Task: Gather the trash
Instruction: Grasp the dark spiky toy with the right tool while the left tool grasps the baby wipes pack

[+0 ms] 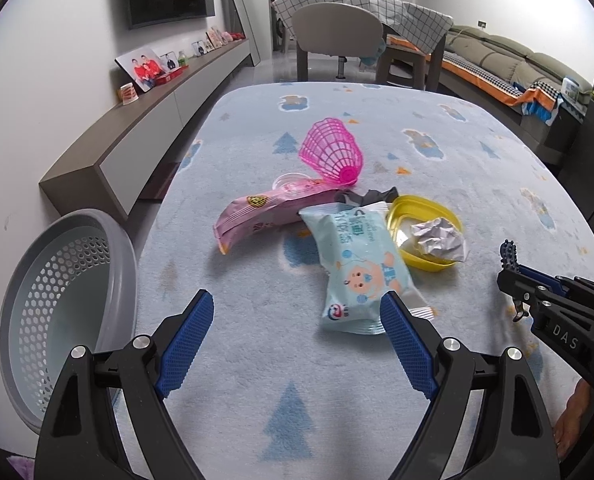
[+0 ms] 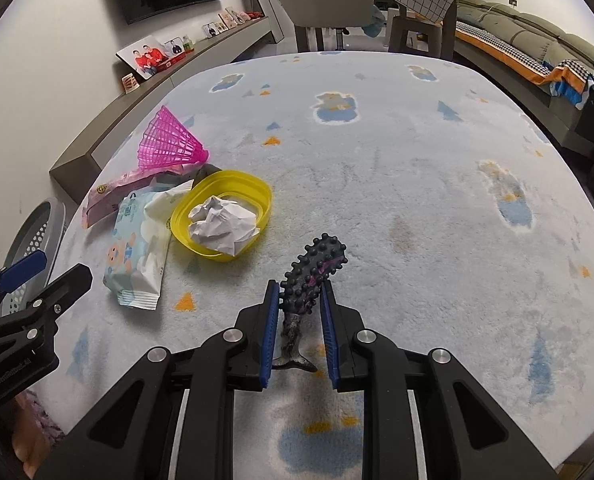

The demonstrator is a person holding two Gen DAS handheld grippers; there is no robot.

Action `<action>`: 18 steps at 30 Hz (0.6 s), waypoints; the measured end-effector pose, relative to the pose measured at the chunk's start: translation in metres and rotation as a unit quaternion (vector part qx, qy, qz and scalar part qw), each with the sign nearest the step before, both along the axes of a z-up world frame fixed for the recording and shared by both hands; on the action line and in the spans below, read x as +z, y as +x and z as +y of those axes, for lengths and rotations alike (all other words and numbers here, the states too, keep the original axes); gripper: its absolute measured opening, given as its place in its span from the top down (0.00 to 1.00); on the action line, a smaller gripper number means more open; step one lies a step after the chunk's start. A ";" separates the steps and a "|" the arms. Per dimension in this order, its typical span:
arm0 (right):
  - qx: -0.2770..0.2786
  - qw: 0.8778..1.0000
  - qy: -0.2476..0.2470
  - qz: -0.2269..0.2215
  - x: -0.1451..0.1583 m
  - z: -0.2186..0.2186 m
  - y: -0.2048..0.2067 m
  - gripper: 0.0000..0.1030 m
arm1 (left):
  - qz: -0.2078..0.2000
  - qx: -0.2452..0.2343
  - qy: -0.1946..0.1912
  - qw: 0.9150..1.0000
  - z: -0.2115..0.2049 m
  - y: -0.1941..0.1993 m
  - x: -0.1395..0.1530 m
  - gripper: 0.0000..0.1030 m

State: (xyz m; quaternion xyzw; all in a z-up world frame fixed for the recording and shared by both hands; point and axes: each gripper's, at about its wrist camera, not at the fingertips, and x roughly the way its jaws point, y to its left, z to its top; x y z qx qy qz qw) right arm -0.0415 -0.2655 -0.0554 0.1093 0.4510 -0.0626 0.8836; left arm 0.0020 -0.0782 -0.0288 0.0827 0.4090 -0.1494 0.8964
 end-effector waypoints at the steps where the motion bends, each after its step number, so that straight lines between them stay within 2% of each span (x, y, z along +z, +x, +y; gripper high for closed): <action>1: -0.002 1.000 0.002 -0.003 0.002 -0.002 -0.002 0.80 | 0.000 -0.003 0.001 1.000 -0.004 0.000 0.000 0.18; 10: -0.012 1.000 0.019 -0.015 0.011 -0.017 -0.011 0.80 | 0.023 -0.013 -0.001 1.000 -0.033 0.018 -0.006 0.17; 18: -0.019 0.999 0.028 -0.013 0.010 -0.025 -0.013 0.80 | 0.041 -0.006 0.003 0.999 -0.042 0.039 -0.020 0.17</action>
